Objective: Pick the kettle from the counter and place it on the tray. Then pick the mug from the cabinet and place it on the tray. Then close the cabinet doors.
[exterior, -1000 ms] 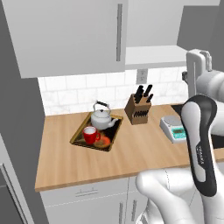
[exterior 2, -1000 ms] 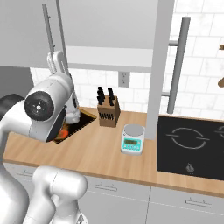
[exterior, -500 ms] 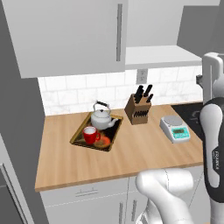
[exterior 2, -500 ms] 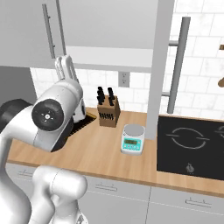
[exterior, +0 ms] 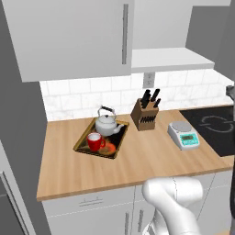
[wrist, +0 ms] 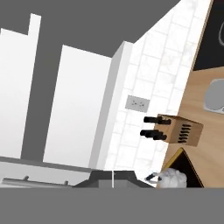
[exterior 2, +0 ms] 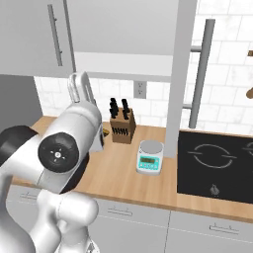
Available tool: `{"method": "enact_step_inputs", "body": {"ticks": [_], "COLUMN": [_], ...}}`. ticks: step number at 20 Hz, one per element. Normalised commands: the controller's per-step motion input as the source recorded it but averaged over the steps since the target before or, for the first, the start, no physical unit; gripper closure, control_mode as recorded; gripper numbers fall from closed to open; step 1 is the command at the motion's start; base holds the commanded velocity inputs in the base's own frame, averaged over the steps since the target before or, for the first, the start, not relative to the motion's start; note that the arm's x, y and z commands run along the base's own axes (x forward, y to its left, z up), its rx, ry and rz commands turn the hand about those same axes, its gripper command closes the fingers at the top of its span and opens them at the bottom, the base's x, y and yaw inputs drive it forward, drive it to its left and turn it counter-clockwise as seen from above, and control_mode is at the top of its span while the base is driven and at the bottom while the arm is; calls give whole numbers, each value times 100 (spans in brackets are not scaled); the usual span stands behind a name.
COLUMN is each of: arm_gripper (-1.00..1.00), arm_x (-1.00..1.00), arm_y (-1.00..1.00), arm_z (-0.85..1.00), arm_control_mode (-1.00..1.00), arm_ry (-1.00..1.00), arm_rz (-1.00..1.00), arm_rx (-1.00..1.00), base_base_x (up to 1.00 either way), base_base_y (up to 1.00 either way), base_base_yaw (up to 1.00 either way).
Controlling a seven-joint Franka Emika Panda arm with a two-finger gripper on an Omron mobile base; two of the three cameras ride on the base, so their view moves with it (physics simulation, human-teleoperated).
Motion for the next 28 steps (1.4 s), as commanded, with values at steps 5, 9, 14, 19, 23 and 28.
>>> {"method": "enact_step_inputs", "body": {"ticks": [5,9,14,19,23,28], "arm_gripper": [100,100,100,100,100,100], "arm_x": [-55,-79,-55,-28,-17,-1], "arm_y": [-55,-56,-56,-48,-56,-59], "arm_z": [-9,0,-10,-12,-14,-22], "arm_control_mode": [-100,-100,-100,-100,-100,-100], "arm_ry": [0,0,-1,0,0,0], "arm_rz": [-4,0,0,0,0,0], "arm_rx": [0,1,1,0,0,0], "base_base_x": [0,0,0,0,0,0], "base_base_y": [0,0,0,0,0,0], "base_base_yaw": [0,0,0,0,0,0]}}
